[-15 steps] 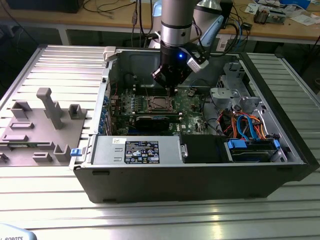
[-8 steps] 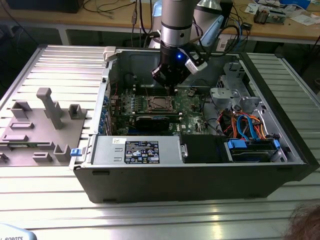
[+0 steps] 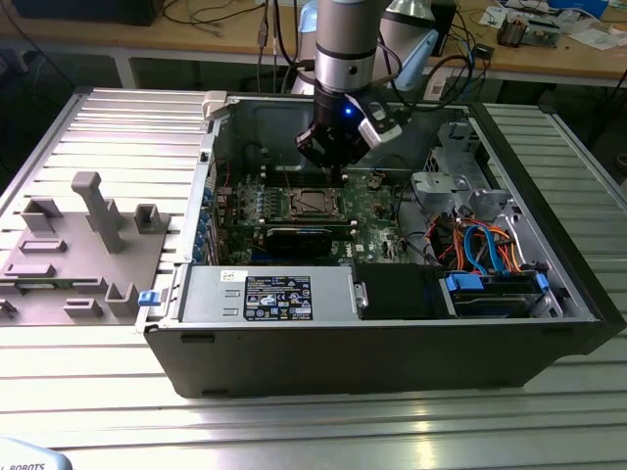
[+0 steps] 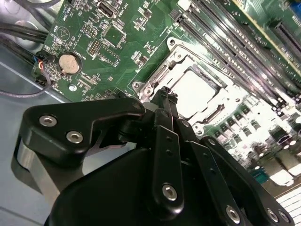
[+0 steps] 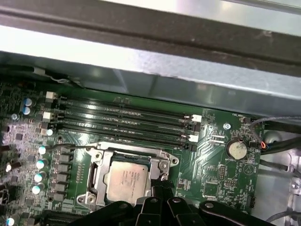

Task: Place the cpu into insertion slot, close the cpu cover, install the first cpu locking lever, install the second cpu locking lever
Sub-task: 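Install the first cpu locking lever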

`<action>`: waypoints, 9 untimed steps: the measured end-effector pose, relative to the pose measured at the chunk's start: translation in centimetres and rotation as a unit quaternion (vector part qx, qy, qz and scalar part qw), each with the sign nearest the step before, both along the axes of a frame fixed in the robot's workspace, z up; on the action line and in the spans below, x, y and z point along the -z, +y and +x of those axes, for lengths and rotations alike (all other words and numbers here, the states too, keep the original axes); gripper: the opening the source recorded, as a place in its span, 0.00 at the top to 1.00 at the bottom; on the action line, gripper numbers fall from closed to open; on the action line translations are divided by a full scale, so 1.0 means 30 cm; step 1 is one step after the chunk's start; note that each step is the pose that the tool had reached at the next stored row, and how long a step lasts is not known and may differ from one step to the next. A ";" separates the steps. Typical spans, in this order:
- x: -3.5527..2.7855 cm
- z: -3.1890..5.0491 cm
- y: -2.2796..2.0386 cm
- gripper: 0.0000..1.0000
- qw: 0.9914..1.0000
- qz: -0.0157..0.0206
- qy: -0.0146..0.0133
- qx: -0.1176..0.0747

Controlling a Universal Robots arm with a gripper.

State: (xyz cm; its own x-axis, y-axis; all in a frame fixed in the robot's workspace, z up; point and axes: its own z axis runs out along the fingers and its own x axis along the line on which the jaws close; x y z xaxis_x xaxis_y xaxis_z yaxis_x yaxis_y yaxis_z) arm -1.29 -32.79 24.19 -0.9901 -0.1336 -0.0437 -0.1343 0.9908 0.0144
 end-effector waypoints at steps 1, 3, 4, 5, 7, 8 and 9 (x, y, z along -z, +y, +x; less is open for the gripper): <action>0.000 0.000 0.000 0.89 1.000 0.001 0.000 0.004; 0.000 0.000 0.000 0.89 1.000 0.001 0.000 0.005; 0.000 0.000 0.000 0.89 1.000 0.001 0.000 0.006; 0.000 0.000 0.000 0.89 1.000 0.002 0.000 0.010; 0.000 0.000 0.000 0.89 1.000 0.002 0.000 0.028; 0.000 0.000 0.000 0.89 0.999 0.002 0.000 0.038; 0.001 0.000 0.000 0.89 0.999 0.002 0.008 0.040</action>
